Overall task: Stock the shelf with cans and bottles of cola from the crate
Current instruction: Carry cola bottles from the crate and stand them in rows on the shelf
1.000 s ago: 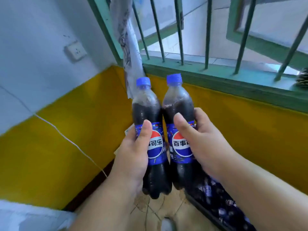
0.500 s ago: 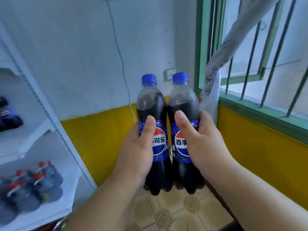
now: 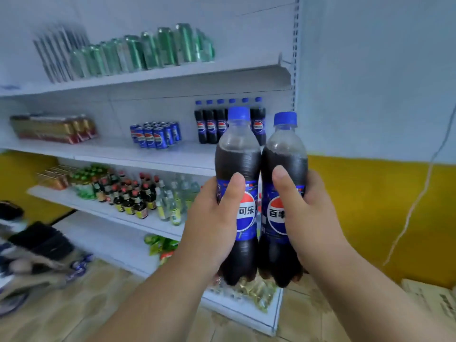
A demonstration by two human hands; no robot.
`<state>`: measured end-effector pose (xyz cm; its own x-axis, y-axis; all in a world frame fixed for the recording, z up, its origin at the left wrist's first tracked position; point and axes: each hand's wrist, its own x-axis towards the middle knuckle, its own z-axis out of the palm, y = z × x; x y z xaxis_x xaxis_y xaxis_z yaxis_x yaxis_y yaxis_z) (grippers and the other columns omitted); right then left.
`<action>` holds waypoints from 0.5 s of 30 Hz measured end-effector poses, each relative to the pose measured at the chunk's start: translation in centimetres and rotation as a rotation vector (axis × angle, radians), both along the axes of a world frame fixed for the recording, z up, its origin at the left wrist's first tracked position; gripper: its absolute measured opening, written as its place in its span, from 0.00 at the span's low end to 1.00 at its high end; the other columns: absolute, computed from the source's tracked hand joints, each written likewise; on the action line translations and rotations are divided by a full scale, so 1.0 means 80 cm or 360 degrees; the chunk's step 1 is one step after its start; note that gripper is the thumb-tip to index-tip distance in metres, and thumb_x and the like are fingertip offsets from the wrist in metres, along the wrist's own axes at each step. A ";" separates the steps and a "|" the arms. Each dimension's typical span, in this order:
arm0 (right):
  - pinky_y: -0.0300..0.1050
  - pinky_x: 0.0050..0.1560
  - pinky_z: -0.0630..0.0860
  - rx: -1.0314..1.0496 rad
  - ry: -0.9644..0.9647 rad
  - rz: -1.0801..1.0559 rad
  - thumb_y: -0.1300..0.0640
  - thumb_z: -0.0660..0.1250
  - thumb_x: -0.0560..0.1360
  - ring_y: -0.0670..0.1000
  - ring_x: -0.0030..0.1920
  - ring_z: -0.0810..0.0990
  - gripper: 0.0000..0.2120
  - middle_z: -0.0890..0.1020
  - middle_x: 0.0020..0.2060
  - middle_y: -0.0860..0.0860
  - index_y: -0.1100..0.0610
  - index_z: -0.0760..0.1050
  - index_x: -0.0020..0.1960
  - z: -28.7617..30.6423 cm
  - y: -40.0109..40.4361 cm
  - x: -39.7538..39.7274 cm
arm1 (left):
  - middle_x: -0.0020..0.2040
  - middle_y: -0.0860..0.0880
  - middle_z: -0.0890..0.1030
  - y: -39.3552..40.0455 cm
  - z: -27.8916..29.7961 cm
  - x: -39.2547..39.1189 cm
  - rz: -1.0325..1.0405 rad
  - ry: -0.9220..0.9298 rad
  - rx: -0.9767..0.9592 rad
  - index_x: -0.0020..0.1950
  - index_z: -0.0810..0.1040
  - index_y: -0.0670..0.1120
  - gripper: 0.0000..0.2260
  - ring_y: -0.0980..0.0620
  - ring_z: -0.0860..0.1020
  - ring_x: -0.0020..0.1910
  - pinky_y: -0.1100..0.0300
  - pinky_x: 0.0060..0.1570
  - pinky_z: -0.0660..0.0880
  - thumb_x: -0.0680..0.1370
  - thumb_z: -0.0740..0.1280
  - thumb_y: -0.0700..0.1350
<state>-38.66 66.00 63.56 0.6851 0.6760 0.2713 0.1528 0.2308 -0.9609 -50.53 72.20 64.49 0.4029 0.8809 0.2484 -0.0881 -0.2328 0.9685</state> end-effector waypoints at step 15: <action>0.59 0.49 0.82 -0.0160 -0.0246 0.0226 0.20 0.61 0.63 0.47 0.42 0.85 0.26 0.83 0.41 0.38 0.38 0.70 0.49 -0.022 0.209 0.045 | 0.48 0.53 0.86 0.192 -0.032 0.029 0.0212 -0.0017 -0.0138 0.53 0.80 0.60 0.14 0.53 0.85 0.47 0.46 0.54 0.80 0.73 0.69 0.65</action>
